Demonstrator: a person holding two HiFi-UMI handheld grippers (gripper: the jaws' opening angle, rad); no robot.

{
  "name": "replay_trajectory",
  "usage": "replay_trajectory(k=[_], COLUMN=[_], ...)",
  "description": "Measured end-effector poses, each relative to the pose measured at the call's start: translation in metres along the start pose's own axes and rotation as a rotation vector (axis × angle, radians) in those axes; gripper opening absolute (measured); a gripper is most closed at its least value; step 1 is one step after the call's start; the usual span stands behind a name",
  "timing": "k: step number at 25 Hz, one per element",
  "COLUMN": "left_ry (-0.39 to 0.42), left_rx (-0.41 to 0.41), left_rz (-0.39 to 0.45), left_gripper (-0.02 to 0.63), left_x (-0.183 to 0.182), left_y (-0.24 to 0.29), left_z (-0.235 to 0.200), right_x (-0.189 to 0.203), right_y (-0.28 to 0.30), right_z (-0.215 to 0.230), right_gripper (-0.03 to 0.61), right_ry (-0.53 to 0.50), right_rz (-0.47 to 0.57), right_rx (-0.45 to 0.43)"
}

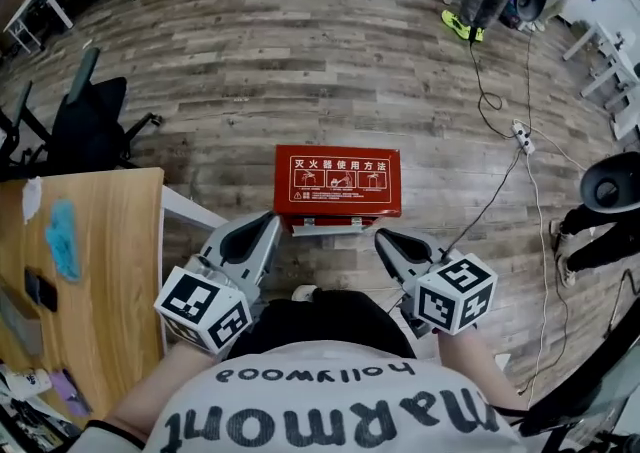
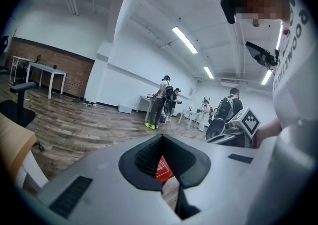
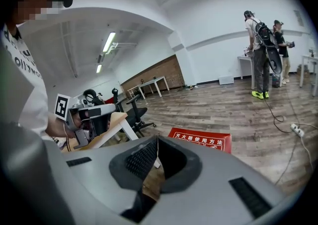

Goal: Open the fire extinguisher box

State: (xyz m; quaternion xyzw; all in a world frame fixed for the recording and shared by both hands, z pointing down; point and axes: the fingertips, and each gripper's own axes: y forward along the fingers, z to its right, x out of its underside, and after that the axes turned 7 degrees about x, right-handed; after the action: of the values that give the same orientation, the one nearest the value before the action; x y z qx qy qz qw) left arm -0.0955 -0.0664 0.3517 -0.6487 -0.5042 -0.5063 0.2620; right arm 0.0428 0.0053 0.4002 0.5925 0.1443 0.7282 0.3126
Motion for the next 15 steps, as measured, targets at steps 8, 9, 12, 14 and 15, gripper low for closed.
replay_trajectory(k=[8,9,12,14,15], left_ry=[-0.051,-0.065,-0.093,-0.102,-0.105], left_rx=[-0.054,-0.060,-0.076,-0.087,-0.090], left_rz=[-0.054,-0.049,-0.041,-0.050,-0.056], left_gripper=[0.005,0.005,0.005,0.005,0.005], left_x=[0.052,0.059,0.084,0.104,0.114], left_y=[0.027,0.031,0.046,0.056,0.060], left_z=[-0.051,-0.058,-0.074,-0.081,-0.084], right_x=[0.031,0.037,0.061,0.083,0.094], right_y=[0.052,0.062,0.098,0.122,0.133], right_z=[0.031,0.037,0.060,0.077,0.086], right_gripper=[0.011,0.015,0.137,0.161,0.166], right_ry=[-0.211,-0.228,-0.304,-0.385,-0.433], right_rz=[-0.054,-0.062,-0.107,-0.134,-0.140], right_rx=[0.106,0.110,0.133,0.156,0.173])
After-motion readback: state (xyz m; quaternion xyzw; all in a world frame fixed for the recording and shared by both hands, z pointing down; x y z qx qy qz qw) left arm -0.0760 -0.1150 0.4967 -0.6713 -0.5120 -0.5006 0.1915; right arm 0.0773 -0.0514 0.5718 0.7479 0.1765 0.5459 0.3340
